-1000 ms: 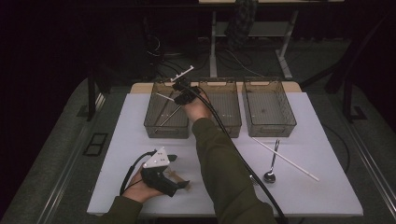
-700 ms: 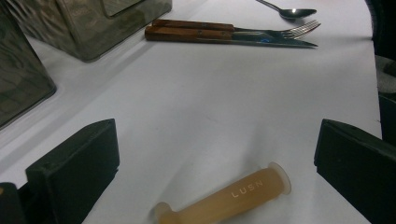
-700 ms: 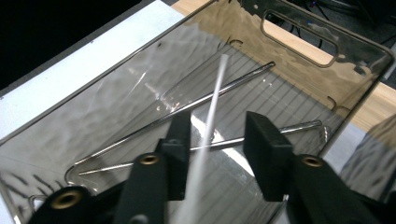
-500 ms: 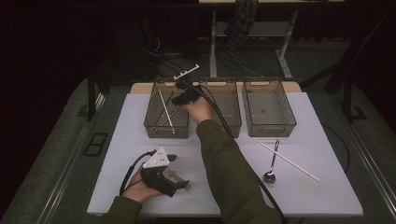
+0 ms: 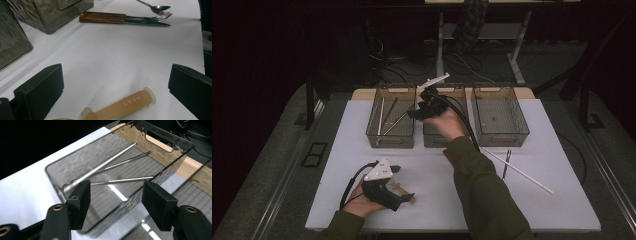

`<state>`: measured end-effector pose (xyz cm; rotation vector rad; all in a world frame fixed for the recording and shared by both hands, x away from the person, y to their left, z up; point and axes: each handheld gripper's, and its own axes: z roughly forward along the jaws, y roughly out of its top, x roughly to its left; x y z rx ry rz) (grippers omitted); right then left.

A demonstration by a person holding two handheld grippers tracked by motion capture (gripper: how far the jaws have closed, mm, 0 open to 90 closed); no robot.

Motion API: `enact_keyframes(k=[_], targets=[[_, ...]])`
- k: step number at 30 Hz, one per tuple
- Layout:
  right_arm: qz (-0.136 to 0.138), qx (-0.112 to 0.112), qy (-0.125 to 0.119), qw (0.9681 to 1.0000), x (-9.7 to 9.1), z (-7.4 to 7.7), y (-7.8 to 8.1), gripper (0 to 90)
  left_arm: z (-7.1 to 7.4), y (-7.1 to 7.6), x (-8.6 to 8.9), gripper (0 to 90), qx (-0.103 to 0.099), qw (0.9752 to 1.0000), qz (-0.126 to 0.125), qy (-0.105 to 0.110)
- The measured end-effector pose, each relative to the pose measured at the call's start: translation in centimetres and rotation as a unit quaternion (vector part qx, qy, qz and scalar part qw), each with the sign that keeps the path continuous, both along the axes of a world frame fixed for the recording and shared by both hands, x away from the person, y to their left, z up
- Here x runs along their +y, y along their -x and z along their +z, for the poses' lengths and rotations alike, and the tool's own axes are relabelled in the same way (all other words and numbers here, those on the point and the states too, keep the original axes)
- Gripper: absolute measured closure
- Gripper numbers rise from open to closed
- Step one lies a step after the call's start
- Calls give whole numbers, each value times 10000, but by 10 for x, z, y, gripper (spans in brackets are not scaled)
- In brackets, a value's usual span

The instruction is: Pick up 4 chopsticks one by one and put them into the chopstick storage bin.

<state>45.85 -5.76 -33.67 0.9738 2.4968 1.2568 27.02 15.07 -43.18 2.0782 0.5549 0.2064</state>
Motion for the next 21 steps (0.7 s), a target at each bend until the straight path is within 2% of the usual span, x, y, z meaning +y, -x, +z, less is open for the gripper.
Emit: enact_keyframes(k=[8, 16, 21], targets=[[123, -111, -97, 9998, -31, 1, 18, 364, -1, -1, 0, 0, 22, 10000, 25, 16], [159, -48, -158, 9997, -64, -4, 31, 278, -2, -1, 0, 0, 63, 10000, 53, -7], [177, -101, -190, 9996, -83, -5, 40, 275, -2, -2, 1, 0, 76, 9999, 71, 15]])
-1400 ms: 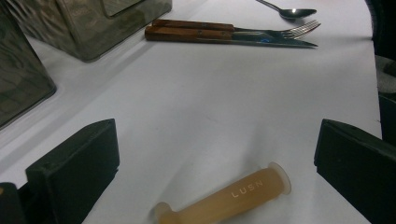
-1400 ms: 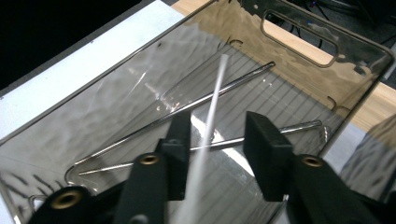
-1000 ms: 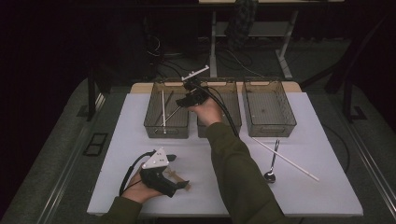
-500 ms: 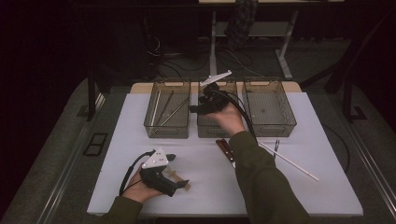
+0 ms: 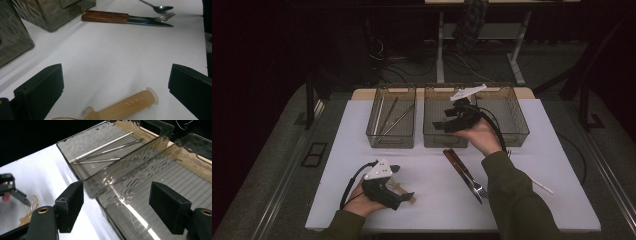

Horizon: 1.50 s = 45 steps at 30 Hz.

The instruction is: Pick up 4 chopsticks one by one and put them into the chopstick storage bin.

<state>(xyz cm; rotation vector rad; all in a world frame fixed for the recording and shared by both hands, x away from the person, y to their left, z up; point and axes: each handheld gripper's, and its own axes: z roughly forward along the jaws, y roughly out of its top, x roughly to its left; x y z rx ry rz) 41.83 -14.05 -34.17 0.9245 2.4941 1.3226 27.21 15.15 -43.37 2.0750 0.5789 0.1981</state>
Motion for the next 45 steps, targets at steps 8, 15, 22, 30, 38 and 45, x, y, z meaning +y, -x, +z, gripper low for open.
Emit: enact_keyframes(k=[8, 15, 22, 30, 38, 45], targets=[[-6, -126, -28, 9999, -32, -6, 17, 269, 0, 0, 0, 0, -31, 10000, -17, -10], [-89, -213, -89, 9997, -60, -8, 32, 242, 0, 0, -1, 0, -28, 10000, -23, -11], [-82, -324, -44, 9994, -82, -9, 53, 241, 0, 0, -1, 0, -32, 10000, -36, -6], [-190, -276, -14, 9994, -111, -22, 73, 233, 0, 0, -1, 0, -17, 10000, -24, 4], [-326, -193, 68, 9993, -136, -35, 87, 232, 0, 1, -2, 0, -9, 10000, -50, -11], [-520, -61, 50, 9986, -160, -48, 95, 235, 1, 1, -1, 0, -19, 10000, -65, -4]])
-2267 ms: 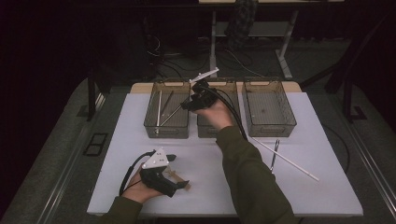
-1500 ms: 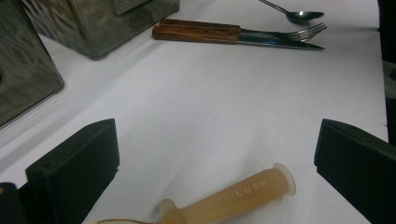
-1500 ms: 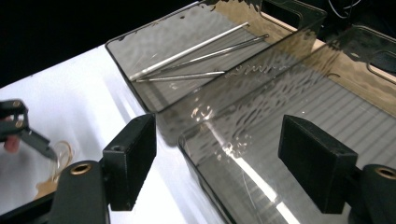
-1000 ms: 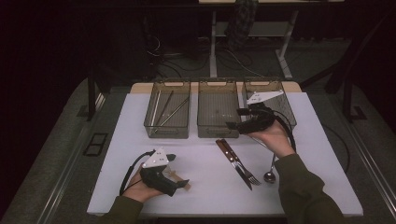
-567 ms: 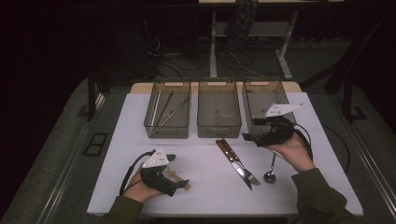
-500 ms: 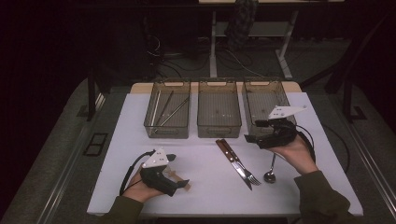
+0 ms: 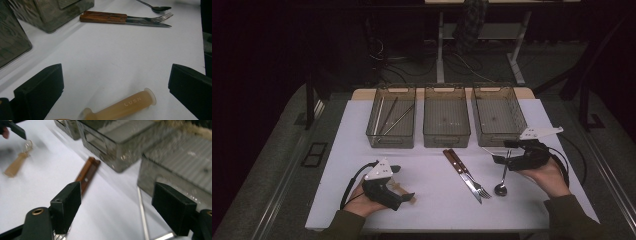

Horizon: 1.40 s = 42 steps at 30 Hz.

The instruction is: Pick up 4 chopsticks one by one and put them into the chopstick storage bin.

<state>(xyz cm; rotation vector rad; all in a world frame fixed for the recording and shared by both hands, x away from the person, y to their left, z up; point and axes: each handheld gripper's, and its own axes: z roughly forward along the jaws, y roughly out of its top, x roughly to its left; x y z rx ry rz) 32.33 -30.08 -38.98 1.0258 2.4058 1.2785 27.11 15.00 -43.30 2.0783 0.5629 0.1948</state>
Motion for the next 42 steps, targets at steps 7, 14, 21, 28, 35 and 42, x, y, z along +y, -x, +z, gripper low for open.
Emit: enact_keyframes(k=[7, 14, 21, 28, 35, 42], targets=[[-119, 229, 233, 9994, -20, -17, 9, 262, 1, 0, 0, 0, -20, 10000, -14, 2], [-186, 415, 432, 9980, -40, -27, 21, 406, 1, 1, 0, 0, -30, 10000, -22, -7], [-249, 506, 660, 9962, -59, -35, 28, 577, 0, 1, -1, 0, -19, 10000, -20, -21], [-175, 686, 916, 9933, -65, -44, 26, 694, 0, 0, -1, 0, -26, 10000, -14, -37], [-175, 790, 1072, 9909, -69, -52, 22, 762, 0, 1, -1, 0, -18, 10000, -16, -42], [-137, 729, 1173, 9903, -68, -54, 22, 808, 0, 0, -1, 0, 2, 10000, -27, -59]])
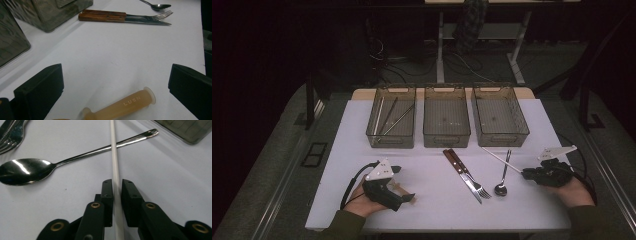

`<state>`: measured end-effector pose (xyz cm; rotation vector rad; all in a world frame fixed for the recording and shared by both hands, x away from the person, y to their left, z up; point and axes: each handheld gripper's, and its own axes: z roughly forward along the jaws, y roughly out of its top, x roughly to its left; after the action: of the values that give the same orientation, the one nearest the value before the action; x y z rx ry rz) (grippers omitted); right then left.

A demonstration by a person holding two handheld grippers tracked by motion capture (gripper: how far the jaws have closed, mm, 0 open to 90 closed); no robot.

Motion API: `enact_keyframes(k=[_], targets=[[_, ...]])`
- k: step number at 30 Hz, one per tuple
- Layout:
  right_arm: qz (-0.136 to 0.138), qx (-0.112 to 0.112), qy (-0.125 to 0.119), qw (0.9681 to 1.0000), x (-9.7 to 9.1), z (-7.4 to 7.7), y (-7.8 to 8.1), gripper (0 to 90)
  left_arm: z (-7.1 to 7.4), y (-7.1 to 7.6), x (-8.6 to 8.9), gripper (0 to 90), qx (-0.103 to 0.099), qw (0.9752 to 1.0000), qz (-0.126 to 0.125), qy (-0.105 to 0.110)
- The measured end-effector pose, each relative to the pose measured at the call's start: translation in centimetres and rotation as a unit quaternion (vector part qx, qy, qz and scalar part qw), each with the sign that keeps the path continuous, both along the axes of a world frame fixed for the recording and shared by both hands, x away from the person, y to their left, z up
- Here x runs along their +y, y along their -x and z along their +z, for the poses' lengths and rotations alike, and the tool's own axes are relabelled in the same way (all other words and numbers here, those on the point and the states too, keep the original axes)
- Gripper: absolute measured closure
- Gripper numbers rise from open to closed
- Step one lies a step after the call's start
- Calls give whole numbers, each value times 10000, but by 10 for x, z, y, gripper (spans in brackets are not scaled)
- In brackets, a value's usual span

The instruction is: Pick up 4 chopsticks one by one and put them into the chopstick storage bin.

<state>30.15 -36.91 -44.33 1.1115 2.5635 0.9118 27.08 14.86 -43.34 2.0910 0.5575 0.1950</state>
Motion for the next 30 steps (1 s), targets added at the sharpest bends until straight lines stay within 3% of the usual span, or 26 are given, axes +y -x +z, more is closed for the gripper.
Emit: enact_keyframes(k=[10, 30], targets=[[122, -102, -13, 9999, -1, -2, 0, 836, 0, 0, -1, 0, 8, 10000, -15, -20], [156, 1, -188, 9997, -4, 7, 2, 839, 0, 1, 0, 0, -13, 10000, -22, -21]])
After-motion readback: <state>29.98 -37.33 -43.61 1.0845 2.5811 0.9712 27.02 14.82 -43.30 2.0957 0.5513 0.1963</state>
